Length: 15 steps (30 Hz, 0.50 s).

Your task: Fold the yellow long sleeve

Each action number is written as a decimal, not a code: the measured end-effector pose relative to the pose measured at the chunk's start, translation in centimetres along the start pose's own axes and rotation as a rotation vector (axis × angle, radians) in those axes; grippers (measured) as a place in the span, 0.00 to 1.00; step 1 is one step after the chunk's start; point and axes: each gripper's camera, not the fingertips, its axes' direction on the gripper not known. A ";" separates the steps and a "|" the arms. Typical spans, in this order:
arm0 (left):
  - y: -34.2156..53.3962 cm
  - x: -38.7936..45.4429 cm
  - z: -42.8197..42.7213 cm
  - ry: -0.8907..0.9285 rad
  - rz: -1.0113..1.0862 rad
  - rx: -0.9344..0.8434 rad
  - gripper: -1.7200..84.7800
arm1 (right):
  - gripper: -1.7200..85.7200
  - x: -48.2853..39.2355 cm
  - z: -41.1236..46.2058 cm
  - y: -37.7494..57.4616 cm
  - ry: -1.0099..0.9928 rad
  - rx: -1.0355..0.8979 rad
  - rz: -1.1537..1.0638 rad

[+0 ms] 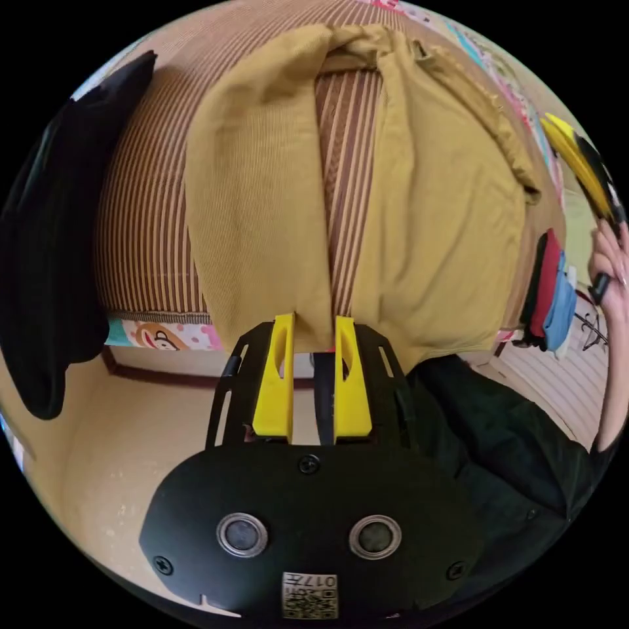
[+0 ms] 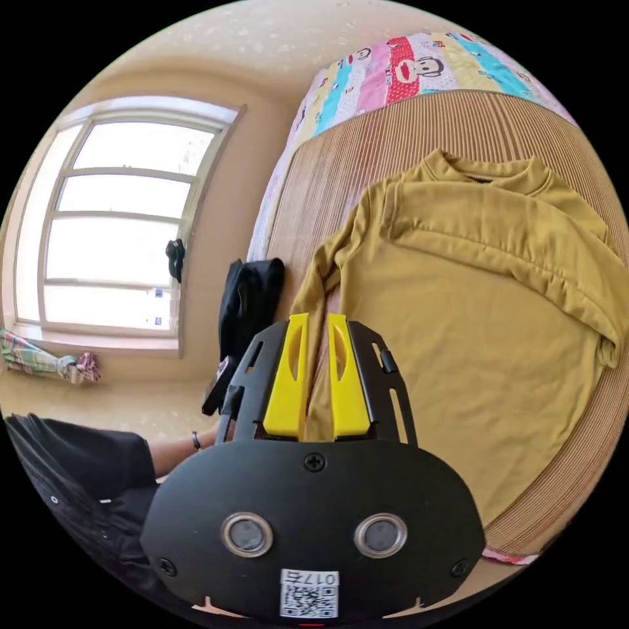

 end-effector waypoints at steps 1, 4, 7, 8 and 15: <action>0.1 -0.1 0.1 -0.007 0.003 0.007 0.10 | 0.08 0.4 0.3 2.0 0.046 -0.051 -0.021; 0.4 -1.6 -1.0 0.117 0.036 0.005 0.06 | 0.09 1.7 -0.4 6.3 0.103 -0.124 -0.051; 2.7 -4.4 -5.6 0.509 0.131 0.188 0.03 | 0.13 1.8 -1.3 8.9 0.101 -0.163 -0.119; 3.9 -5.5 -8.1 0.647 0.148 0.274 0.03 | 0.13 1.5 -1.5 9.1 0.086 -0.168 -0.143; 8.3 -4.6 -19.1 0.859 0.227 0.514 0.04 | 0.21 -9.9 -4.2 7.1 -0.041 0.017 -0.473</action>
